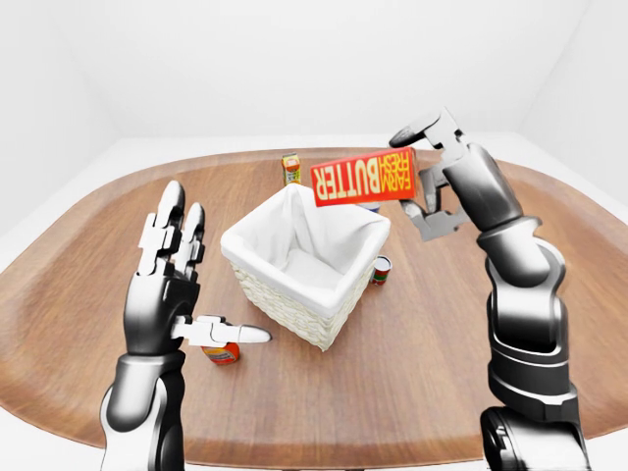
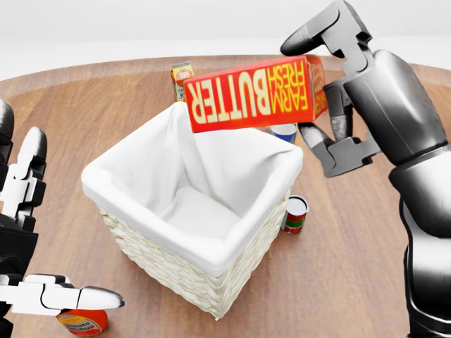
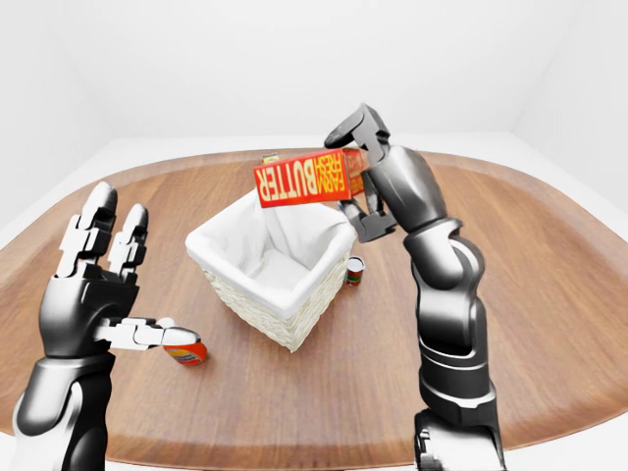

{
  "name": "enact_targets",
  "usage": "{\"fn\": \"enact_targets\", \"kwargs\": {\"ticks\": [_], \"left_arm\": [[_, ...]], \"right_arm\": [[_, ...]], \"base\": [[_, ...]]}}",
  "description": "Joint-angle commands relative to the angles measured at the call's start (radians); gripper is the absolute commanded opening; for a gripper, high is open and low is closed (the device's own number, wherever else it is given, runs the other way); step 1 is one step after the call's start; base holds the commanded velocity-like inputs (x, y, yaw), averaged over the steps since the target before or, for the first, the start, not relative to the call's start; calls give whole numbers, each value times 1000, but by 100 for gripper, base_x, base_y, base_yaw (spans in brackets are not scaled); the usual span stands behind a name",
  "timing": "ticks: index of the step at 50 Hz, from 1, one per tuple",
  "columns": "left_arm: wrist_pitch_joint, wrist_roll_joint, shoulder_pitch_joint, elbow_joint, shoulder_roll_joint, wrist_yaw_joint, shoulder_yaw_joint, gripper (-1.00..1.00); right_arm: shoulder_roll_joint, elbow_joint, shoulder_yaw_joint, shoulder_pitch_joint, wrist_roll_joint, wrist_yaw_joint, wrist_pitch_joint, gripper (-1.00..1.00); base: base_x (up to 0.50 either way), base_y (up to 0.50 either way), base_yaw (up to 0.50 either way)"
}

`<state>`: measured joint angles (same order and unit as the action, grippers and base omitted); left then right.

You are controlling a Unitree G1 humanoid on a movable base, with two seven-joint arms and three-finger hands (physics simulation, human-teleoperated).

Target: Pick up the butter and put it in the basket.

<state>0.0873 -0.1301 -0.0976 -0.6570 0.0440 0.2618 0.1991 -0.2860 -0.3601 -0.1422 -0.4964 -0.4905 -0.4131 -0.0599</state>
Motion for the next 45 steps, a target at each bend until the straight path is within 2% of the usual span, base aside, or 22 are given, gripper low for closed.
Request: {"fn": "enact_targets", "kwargs": {"ticks": [1, 5, 8, 15, 24, 30, 39, 45], "left_arm": [[0, -23, -6, 34, 4, 22, 21, 100], [0, -32, -4, 39, 6, 27, 30, 100], [0, -36, -2, 49, 7, 29, 33, 100], [0, -54, -1, 79, 11, 39, 50, 100], [0, -68, -5, 97, 13, 46, 62, 100], [0, -67, -6, 101, 12, 46, 58, 100], [0, -71, -5, 112, 14, 47, 62, 100], [0, -68, -15, 83, 8, 44, 43, 100]], "right_arm": [[37, 281, 127, -239, -414, 100, 147, -100], [47, 398, 144, -304, -542, 149, 147, -100], [75, 436, 144, -320, -561, 137, 147, -100], [118, 544, 187, -350, -702, 161, 147, -100], [155, 637, 199, -390, -766, 153, 147, -100], [176, 808, 216, -461, -802, 237, 147, -100], [195, 916, 234, -496, -839, 298, 147, -100], [201, 1036, 240, -535, -867, 359, 147, -100]], "base": [[0, 0, 0], [0, 0, 0], [0, 0, 0], [0, 0, 0], [0, 0, 0], [0, 0, 0], [0, 0, 0], [0, 0, 0]]}}
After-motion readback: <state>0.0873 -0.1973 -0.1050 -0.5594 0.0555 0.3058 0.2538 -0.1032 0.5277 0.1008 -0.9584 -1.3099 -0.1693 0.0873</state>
